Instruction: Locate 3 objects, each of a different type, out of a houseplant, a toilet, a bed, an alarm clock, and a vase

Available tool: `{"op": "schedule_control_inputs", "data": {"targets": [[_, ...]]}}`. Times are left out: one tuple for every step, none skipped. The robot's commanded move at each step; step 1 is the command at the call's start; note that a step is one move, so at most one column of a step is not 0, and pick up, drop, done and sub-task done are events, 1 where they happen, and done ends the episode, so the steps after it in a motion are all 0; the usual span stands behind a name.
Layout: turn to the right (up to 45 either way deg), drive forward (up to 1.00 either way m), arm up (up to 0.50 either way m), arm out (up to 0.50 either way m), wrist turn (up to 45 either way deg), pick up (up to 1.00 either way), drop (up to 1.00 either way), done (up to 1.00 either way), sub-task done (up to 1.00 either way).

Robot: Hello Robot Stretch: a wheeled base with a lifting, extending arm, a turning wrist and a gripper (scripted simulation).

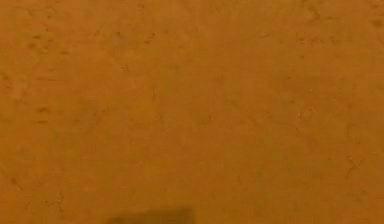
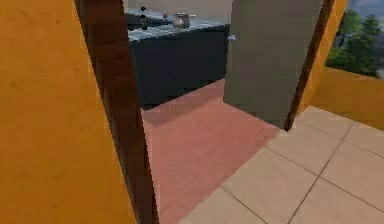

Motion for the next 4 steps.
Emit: {"op": "schedule_control_inputs", "data": {"targets": [[45.0, 0.00, 0.00, 0.00, 0.0, 0.00, 0.00, 0.00, 0.00], [45.0, 0.00, 0.00, 0.00, 0.0, 0.00, 0.00, 0.00, 0.00], [42.0, 0.00, 0.00, 0.00, 0.0, 0.00, 0.00, 0.00, 0.00], [0.0, 0.10, 0.00, 0.00, 0.0, 0.00, 0.00, 0.00, 0.00]]}}
